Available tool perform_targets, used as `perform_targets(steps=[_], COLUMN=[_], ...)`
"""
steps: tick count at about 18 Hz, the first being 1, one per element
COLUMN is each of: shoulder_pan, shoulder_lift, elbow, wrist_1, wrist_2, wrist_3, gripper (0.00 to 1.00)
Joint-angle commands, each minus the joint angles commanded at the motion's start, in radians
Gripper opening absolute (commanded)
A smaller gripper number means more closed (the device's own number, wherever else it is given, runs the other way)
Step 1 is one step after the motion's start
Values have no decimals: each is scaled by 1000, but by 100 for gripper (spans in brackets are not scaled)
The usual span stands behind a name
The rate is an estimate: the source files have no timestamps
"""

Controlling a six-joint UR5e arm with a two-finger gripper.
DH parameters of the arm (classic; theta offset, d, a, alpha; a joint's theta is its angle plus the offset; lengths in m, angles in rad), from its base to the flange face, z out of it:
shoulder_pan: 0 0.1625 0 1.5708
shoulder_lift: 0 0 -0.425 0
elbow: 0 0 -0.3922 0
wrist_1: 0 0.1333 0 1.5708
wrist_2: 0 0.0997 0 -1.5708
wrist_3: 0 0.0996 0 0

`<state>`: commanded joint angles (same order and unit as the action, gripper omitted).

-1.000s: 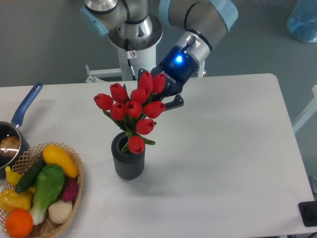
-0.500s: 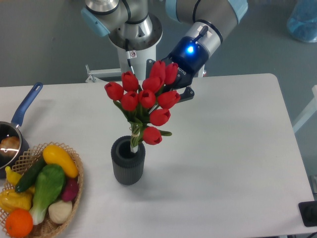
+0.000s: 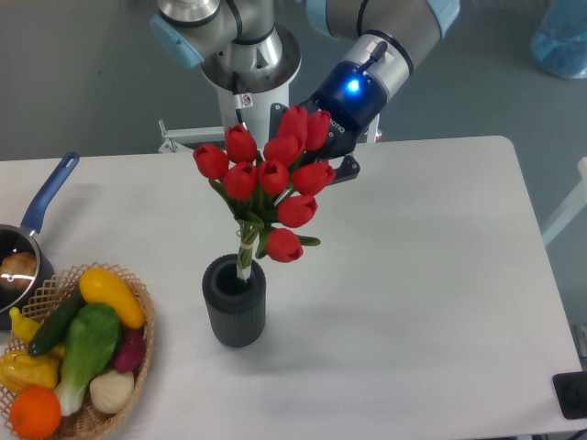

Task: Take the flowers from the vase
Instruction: 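Lift the gripped tulips straight up out of the grey vase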

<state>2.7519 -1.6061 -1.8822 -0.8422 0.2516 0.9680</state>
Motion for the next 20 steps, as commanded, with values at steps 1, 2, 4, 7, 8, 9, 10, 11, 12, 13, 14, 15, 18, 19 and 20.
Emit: perform_targets(steps=[1, 2, 4, 7, 8, 9, 10, 11, 12, 13, 14, 15, 18, 19, 20], shoulder_pan=[0, 3, 5, 5, 5, 6, 8, 11, 14, 15, 18, 34, 93, 121, 133], shoulder_lift=[0, 0, -3, -8, -9, -9, -9, -11, -14, -15, -17, -18, -52, -58, -66], elbow=[0, 0, 18, 43, 46, 46, 48, 55, 66, 74, 74, 74, 84, 89, 98], wrist_1=[0, 0, 0, 0, 0, 2, 2, 2, 0, 2, 3, 5, 15, 15, 14], wrist_2=[0, -2, -21, -29, -29, -29, -31, -32, -32, -25, -20, -18, 4, 33, 73], wrist_3=[-2, -2, -8, -44, -49, -49, -51, -51, -52, -51, -49, -45, -31, -9, 27], gripper=[0, 0, 0, 0, 0, 0, 0, 0, 0, 0, 0, 0, 0, 0, 0])
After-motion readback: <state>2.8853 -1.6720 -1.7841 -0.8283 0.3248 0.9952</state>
